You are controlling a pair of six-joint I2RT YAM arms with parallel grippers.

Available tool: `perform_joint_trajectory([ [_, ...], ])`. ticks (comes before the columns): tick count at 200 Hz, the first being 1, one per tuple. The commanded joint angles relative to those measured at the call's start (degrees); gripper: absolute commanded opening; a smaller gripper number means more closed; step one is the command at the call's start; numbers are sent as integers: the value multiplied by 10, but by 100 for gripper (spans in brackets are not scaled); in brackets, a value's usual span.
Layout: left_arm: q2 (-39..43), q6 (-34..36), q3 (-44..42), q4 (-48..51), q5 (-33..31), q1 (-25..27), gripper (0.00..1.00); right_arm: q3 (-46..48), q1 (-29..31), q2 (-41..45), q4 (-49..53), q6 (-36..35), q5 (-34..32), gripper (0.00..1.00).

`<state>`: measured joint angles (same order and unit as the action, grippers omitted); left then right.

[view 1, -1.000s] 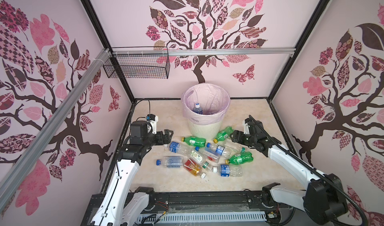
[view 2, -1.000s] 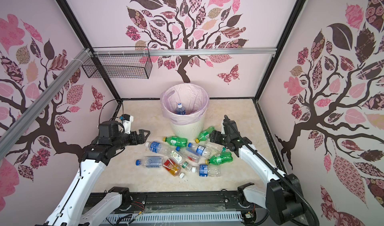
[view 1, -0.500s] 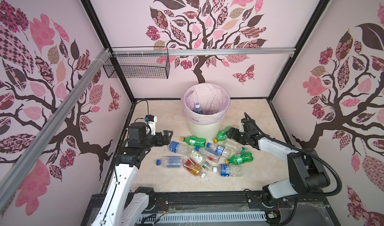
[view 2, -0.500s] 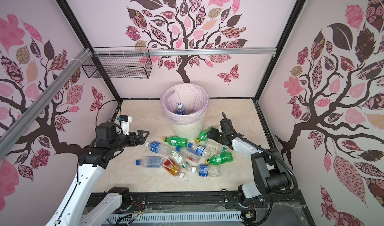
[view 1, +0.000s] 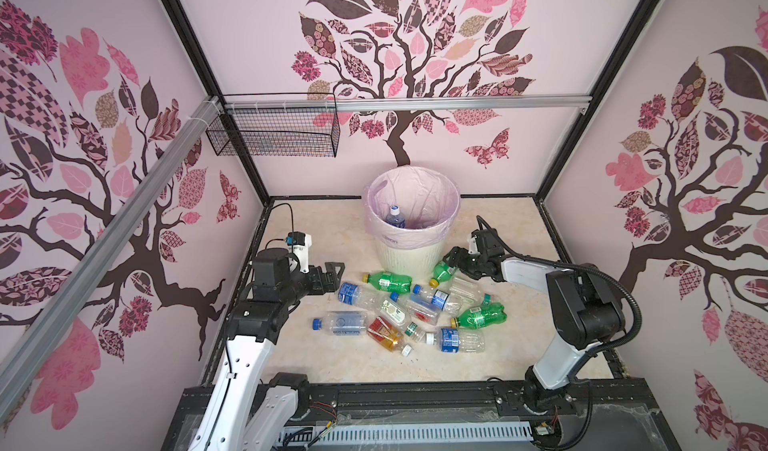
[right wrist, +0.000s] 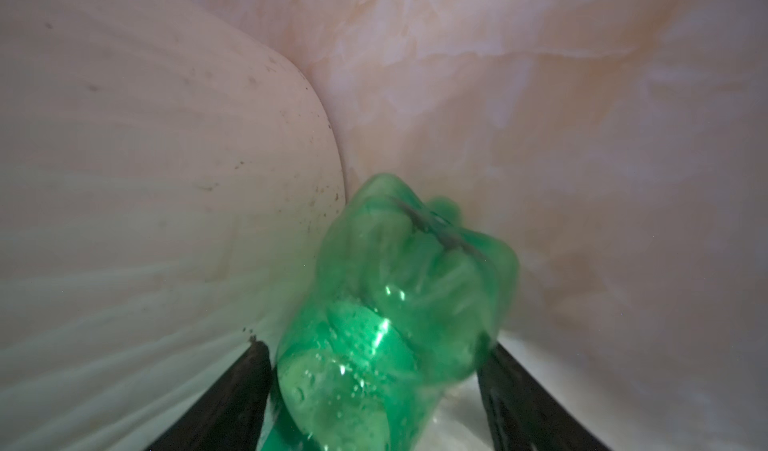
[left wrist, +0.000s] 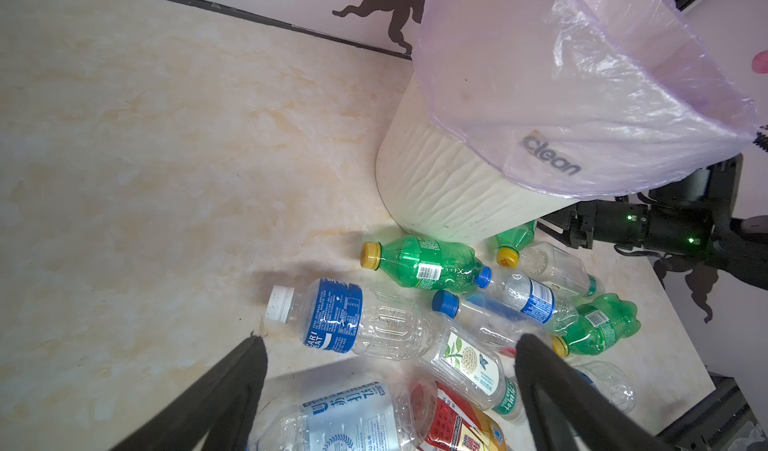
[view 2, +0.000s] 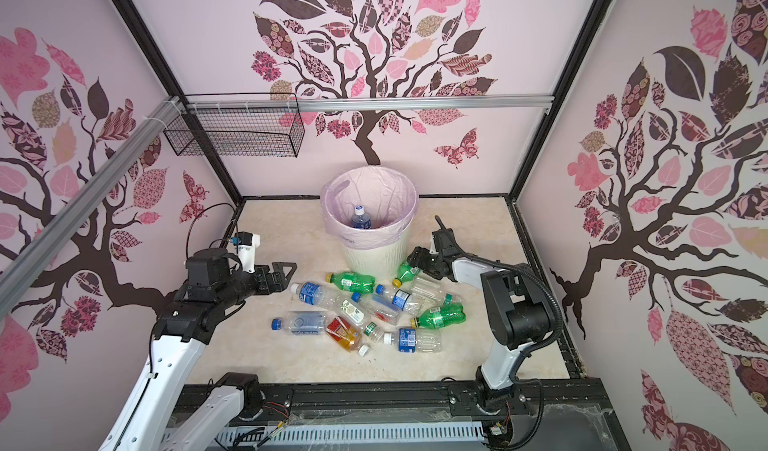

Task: Throw the plastic bottles in the bin
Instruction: 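Lift the green bottle with the right gripper and carry it over the bin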

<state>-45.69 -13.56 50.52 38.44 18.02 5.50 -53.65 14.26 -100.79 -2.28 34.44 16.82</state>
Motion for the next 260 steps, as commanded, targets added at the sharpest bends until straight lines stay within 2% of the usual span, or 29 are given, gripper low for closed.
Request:
perform_joint_trajectory([
  [1,7,-10,-17,-3,-9,-3,97,-21,-3,-33,15,-14,-6,76],
  [35,-3,-10,-10,0,-15,-2,97,-52,-18,-64,53,-55,-28,67],
  [98,-7,-22,-8,-2,-32,-3,97,-50,-92,-71,41,-70,11,57],
  [121,-5,-23,-14,-4,-42,-2,97,-61,-96,-40,45,-83,46,52],
  [162,-21,-33,-21,-25,-45,-2,97,-102,-96,37,75,-89,54,51],
  [209,-79,-37,-11,-63,-70,-3,97,-133,-96,100,124,-88,-30,50],
  [260,-100,-29,-4,-70,-84,-2,97,-126,-96,181,168,-124,-44,51],
])
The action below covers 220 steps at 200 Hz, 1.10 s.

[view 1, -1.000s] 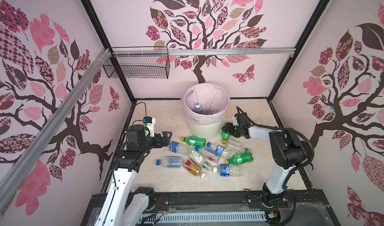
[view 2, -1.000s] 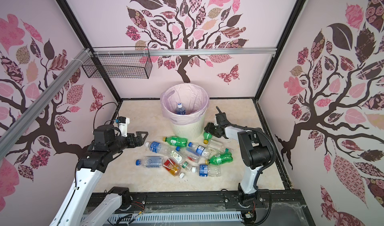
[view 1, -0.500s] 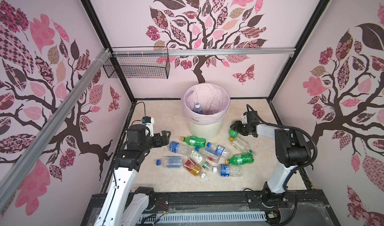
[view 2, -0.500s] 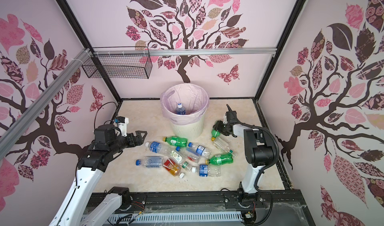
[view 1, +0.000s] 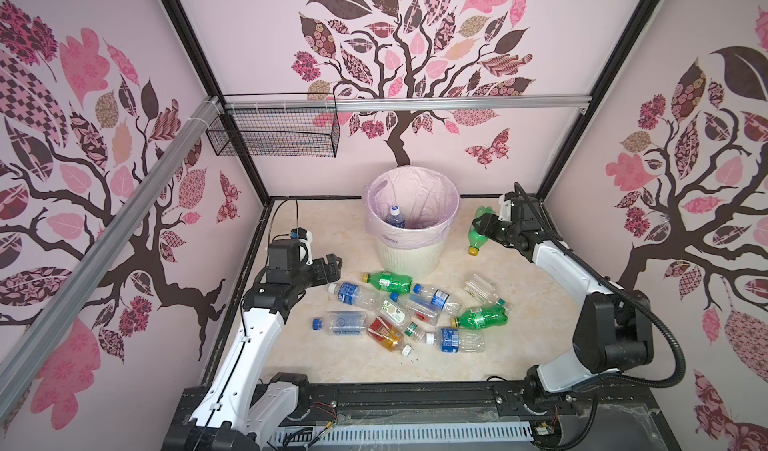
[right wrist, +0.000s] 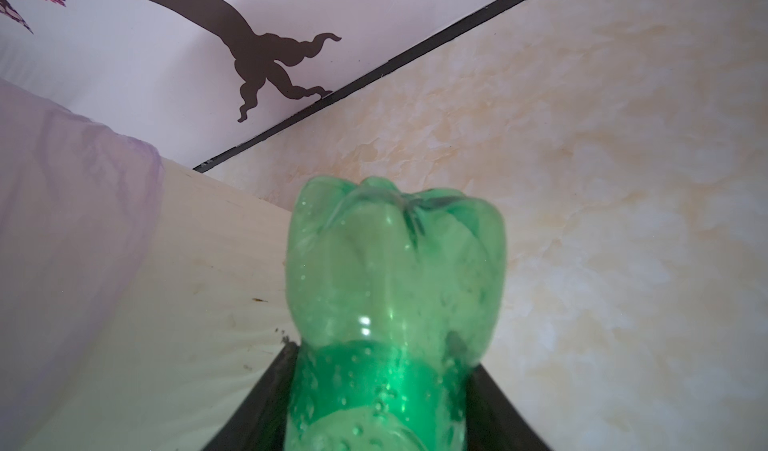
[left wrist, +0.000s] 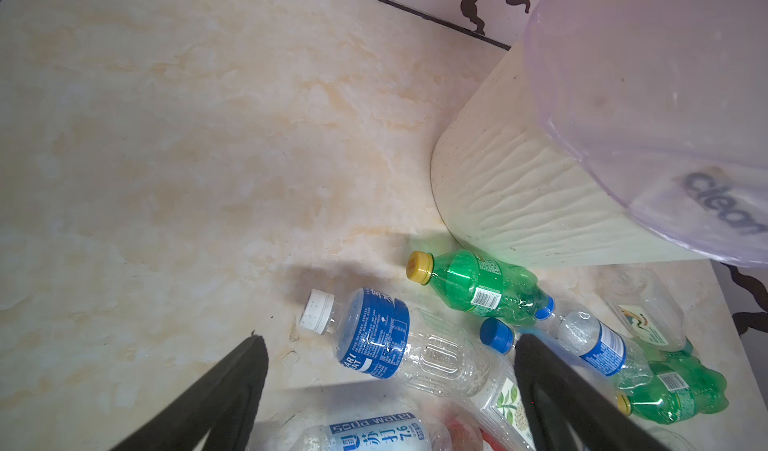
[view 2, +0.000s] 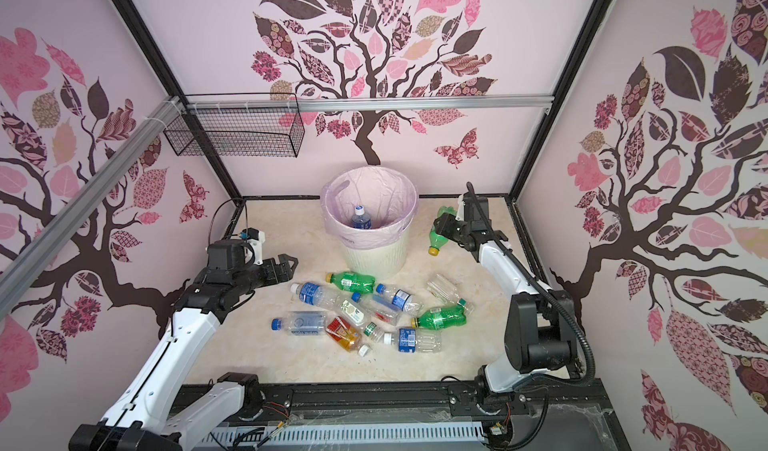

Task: Throw the plastic bottles in the bin
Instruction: 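Lift the green bottle with the right gripper and carry it over the bin, then open the right gripper to drop the green bottle into the bin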

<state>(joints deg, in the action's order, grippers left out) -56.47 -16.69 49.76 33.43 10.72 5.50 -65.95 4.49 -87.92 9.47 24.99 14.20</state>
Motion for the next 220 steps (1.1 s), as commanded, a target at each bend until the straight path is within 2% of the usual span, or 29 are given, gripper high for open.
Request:
perform_joint_trajectory([
  [1,9,2,2,-20,-11,-2,97,-3,2,55,51,-31,-18,51],
  [38,24,12,-3,-5,-11,-2,97,18,1,158,48,-40,8,53],
  [102,59,47,-9,26,-1,-2,97,80,1,297,-40,-37,192,50],
  [124,66,51,-10,31,2,-2,97,101,1,340,-71,-37,190,51],
  [193,78,54,-11,41,4,-2,97,112,2,361,-84,-42,213,51],
  [220,86,54,-9,45,1,-2,97,70,3,324,-95,-34,223,51],
])
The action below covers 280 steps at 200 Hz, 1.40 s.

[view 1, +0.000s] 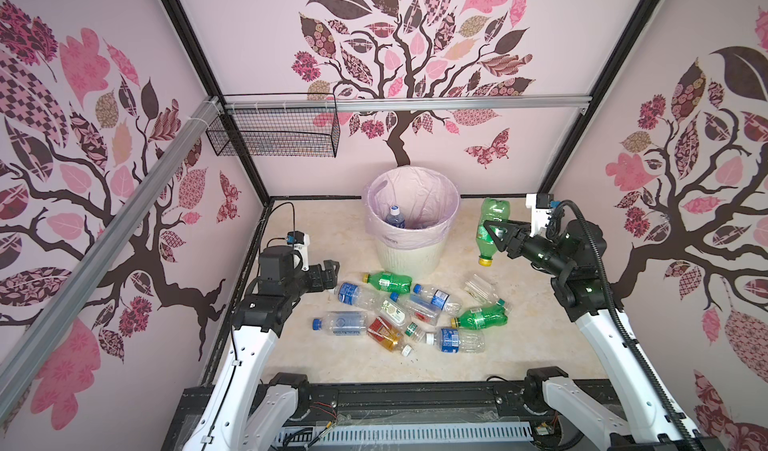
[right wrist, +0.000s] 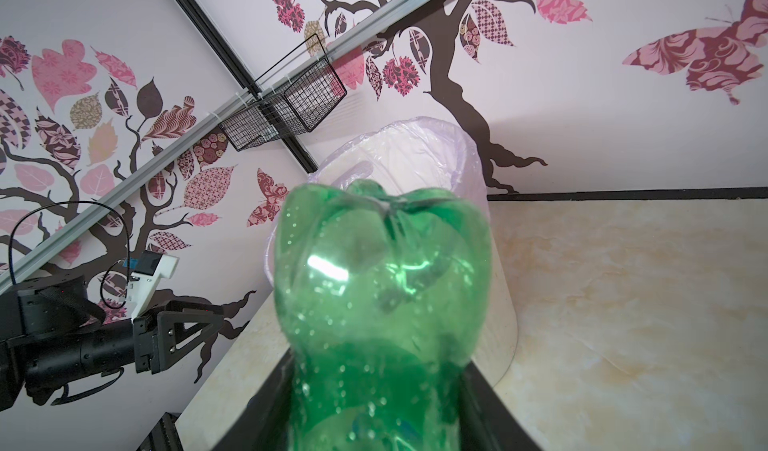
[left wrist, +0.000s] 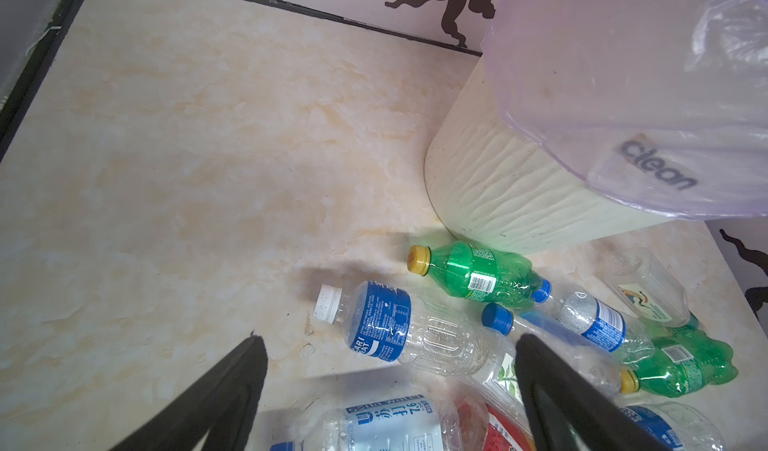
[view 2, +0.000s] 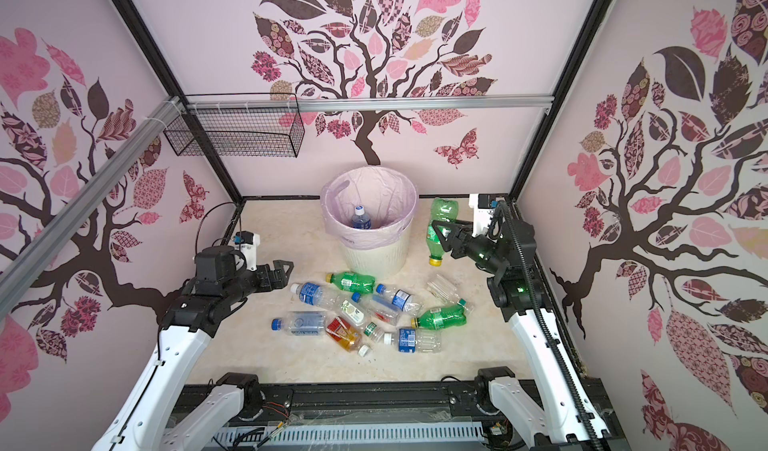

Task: Throw the plastic bottles in the bin
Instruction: 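Open the right gripper to drop the green bottle into the bin, then draw the right gripper back beside the bin while the left gripper reaches toward the pile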

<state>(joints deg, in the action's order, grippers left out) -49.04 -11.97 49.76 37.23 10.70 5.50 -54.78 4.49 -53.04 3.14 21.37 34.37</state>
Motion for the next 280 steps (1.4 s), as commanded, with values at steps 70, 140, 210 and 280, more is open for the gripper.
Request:
perform_joint_trajectory([
  [70,23,1,13,40,15,-2,98,-364,117,-341,15,14,2,77],
  [140,23,17,34,75,28,-2,98,-290,109,-231,80,-58,-79,91],
  [210,-18,-29,6,53,55,-2,98,-117,95,-90,123,-69,-204,98],
  [280,-36,-129,-91,-13,-22,34,97,-27,84,-67,121,-72,-250,99],
])
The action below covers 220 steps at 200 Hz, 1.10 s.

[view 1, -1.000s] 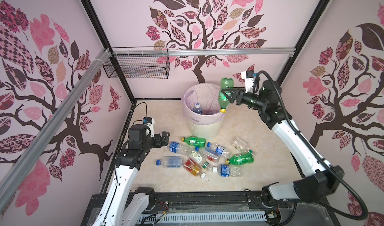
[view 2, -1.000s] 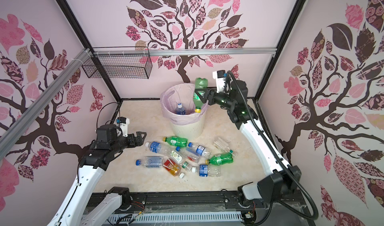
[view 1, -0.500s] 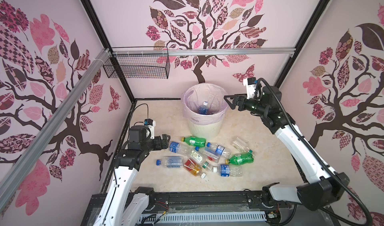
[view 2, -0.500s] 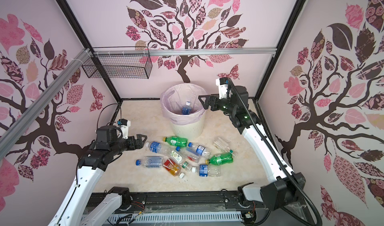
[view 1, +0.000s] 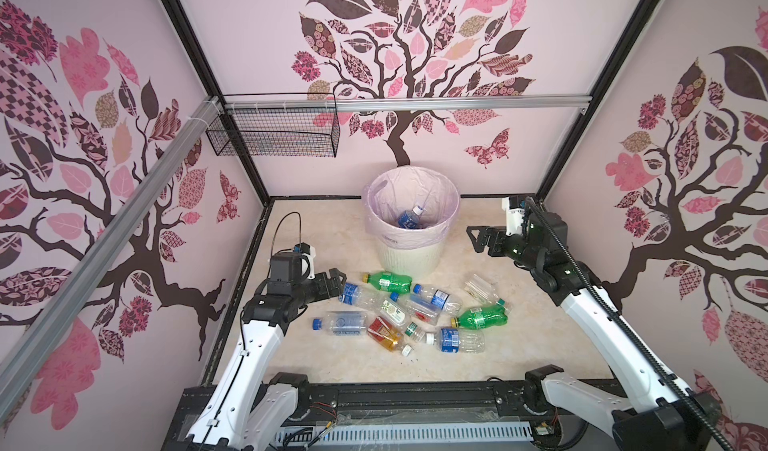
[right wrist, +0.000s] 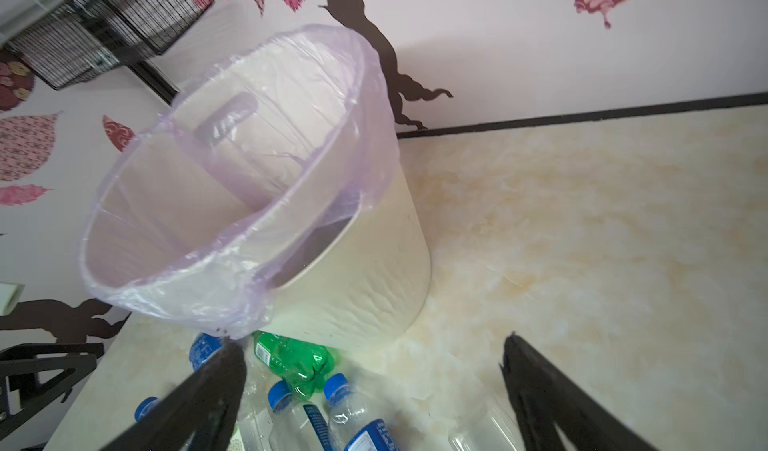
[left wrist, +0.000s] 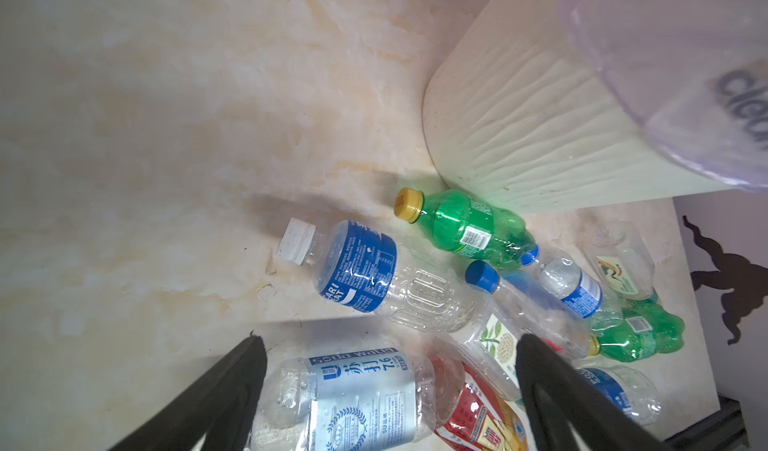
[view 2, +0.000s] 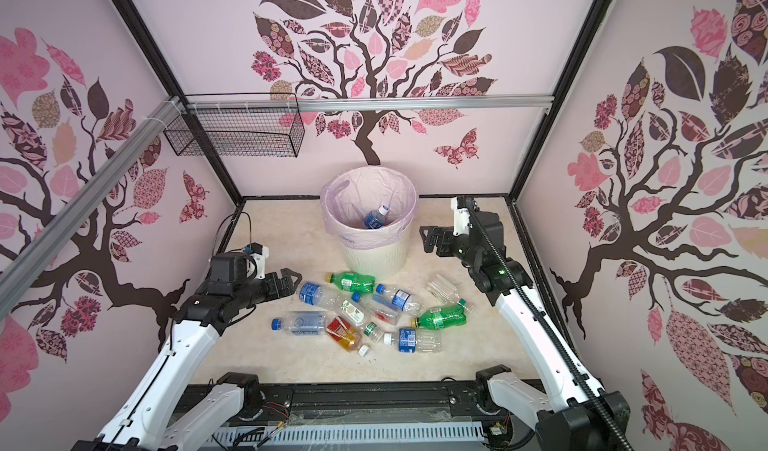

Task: Throw the plastic bottles in the bin
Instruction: 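Draw the right gripper back beside the bin while the left gripper reaches toward the pile, then close the left gripper on the blue-labelled Pocari Sweat bottle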

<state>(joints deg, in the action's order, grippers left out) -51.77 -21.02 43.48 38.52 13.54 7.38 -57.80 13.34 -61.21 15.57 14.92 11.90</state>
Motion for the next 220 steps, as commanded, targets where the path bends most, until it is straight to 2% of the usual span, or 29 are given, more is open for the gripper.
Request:
perform_joint_trajectory([
  [1,-9,-40,-28,-26,-52,17,97,3,-4,15,-3,-7,-26,99],
  [38,-55,-105,-16,-27,-130,49,94,15,-5,14,-14,-2,-23,99],
  [77,-105,-165,-30,-74,-110,69,94,27,-6,16,-20,1,-17,99],
  [107,-121,-184,-36,-91,-173,119,96,34,-6,20,-21,-5,-17,99],
  [145,-166,-222,-43,-116,-151,128,95,43,-6,27,-26,-5,-20,99],
  [220,-255,-245,-55,-194,-116,130,95,56,-6,34,-29,-3,-21,99],
])
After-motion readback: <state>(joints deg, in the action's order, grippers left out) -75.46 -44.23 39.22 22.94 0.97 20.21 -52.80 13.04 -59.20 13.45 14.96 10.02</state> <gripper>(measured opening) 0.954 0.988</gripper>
